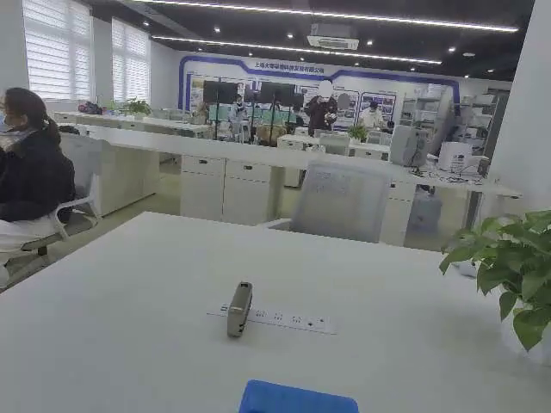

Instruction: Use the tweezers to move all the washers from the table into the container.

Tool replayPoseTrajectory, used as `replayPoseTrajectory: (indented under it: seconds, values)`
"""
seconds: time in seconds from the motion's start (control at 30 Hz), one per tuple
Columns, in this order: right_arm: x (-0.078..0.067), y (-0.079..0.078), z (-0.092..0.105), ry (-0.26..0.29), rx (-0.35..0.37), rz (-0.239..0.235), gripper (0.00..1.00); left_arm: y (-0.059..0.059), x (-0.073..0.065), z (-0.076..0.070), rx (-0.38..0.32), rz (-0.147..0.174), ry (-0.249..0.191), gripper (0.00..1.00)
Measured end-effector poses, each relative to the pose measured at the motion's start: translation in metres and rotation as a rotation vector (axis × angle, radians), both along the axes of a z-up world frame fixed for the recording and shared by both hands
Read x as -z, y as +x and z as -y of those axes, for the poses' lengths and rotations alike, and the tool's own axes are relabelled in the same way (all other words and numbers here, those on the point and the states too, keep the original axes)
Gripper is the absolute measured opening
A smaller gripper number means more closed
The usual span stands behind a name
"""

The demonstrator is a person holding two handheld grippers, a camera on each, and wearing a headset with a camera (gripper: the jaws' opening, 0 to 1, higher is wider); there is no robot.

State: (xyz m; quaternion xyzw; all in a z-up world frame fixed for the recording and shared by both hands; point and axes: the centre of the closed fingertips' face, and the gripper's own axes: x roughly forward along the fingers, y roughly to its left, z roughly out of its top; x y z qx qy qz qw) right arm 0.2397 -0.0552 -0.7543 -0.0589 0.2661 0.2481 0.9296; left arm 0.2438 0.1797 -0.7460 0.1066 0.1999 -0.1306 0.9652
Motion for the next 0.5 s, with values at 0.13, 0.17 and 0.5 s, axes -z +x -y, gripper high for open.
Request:
replayPoseTrajectory:
  seconds: [0.13,0.17,0.5]
  values:
    - [0.0016,-0.0007,-0.001,-0.004,-0.005,-0.008,0.99,0.0002,0.001,-0.0001,0.0,-0.002,0.002,0.99]
    - [0.0017,-0.0007,-0.0012,-0.005,-0.006,-0.008,0.99,0.0001,0.0014,-0.0001,0.001,-0.004,0.003,0.99]
    - [0.0053,-0.0019,-0.0028,-0.019,-0.018,-0.022,0.99,0.0003,0.0029,0.0002,0.003,-0.007,0.006,0.99]
